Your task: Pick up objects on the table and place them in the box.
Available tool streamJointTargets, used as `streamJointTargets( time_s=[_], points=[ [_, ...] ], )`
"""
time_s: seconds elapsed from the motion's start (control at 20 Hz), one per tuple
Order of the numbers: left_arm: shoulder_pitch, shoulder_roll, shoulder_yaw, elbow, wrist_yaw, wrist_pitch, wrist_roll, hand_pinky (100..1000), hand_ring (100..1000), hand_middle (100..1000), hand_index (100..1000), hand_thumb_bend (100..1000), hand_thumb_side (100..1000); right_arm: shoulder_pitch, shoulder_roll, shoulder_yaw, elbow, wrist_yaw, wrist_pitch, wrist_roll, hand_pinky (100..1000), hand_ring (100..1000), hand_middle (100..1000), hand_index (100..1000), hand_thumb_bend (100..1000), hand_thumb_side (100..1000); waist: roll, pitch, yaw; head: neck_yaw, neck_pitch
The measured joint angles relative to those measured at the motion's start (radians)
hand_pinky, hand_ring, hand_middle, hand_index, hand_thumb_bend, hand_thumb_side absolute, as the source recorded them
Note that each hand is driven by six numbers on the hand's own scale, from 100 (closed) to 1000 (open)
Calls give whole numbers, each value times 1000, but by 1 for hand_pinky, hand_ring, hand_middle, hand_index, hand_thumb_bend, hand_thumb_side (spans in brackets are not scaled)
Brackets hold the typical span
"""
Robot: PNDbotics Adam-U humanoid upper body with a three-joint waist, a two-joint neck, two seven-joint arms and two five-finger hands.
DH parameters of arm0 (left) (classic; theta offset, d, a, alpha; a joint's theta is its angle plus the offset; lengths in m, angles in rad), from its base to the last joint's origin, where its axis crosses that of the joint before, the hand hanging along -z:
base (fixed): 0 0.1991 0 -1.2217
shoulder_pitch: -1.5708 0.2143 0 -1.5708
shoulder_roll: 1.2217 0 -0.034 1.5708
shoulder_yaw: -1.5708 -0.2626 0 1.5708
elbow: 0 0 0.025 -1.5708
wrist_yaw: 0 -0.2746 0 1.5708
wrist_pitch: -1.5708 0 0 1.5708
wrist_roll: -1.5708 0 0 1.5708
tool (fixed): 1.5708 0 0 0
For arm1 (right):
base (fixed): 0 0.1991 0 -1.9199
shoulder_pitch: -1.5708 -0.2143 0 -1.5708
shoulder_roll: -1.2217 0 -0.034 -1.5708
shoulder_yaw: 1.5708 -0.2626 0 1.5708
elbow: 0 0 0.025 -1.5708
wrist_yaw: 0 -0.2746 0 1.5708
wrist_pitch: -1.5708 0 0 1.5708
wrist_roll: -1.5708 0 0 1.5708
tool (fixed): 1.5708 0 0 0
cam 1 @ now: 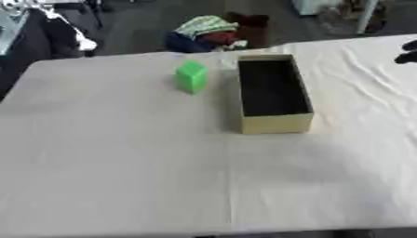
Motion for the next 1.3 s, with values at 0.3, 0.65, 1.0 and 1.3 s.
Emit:
streamJointTargets(
  time_s=[0.3,0.65,1.0,1.3],
  points=[
    [-57,-39,81,229,-141,88,129,825,856,831,911,201,307,-5,7,6,5,0,1,6,858,743,770,1000,100,471,2,0,-28,20,0],
    [-75,-62,90,252,-166,77,170,829,853,829,910,178,322,-23,17,12,5,1,3,14,859,742,769,1000,100,471,8,16,-57,37,0],
    [-78,-90,86,228,-100,26,134,839,854,834,916,168,380,-47,21,16,5,1,6,24,859,741,768,1000,100,474,21,51,-103,54,0],
    [-85,-115,72,187,-80,15,106,830,844,836,921,237,523,-57,26,17,5,0,9,29,860,740,766,1000,100,479,29,78,-131,63,0]
  ],
)
